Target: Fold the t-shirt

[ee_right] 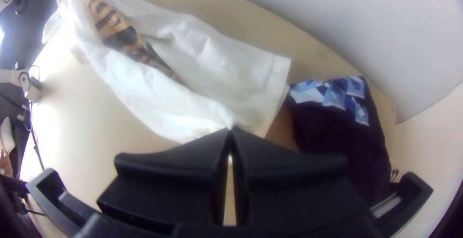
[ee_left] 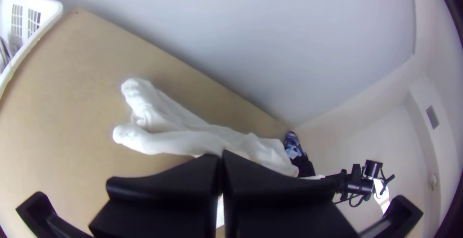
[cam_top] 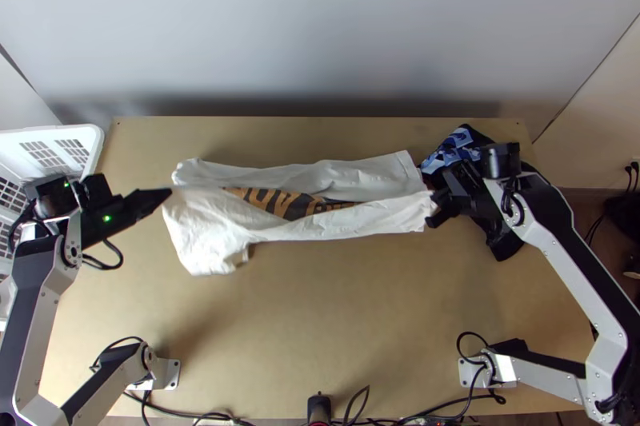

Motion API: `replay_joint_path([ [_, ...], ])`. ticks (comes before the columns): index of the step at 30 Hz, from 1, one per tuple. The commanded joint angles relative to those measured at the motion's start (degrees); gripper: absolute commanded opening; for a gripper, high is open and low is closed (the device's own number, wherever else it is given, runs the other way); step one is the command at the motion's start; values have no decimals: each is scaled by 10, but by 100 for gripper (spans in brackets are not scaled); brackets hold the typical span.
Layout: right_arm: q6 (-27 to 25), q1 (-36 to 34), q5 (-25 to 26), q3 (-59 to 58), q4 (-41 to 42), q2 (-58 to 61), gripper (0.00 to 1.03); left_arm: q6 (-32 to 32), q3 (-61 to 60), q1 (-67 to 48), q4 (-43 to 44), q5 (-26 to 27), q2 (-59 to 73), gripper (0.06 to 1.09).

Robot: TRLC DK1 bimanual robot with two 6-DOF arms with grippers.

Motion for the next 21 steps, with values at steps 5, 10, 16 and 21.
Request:
replay_joint_path([
  [5, 7, 18, 27, 44, 44, 43, 3, -55, 43, -9, 60, -8, 107, 9],
  [10, 8, 18, 27, 48, 44, 46, 3, -55, 35, -9, 60, -10, 121, 9],
  [16, 7, 14, 28, 39, 44, 45, 3, -49, -21, -6, 73, -26, 164, 16],
  [21, 7, 14, 28, 36, 40, 41, 3, -31, -56, 0, 96, -41, 184, 104],
])
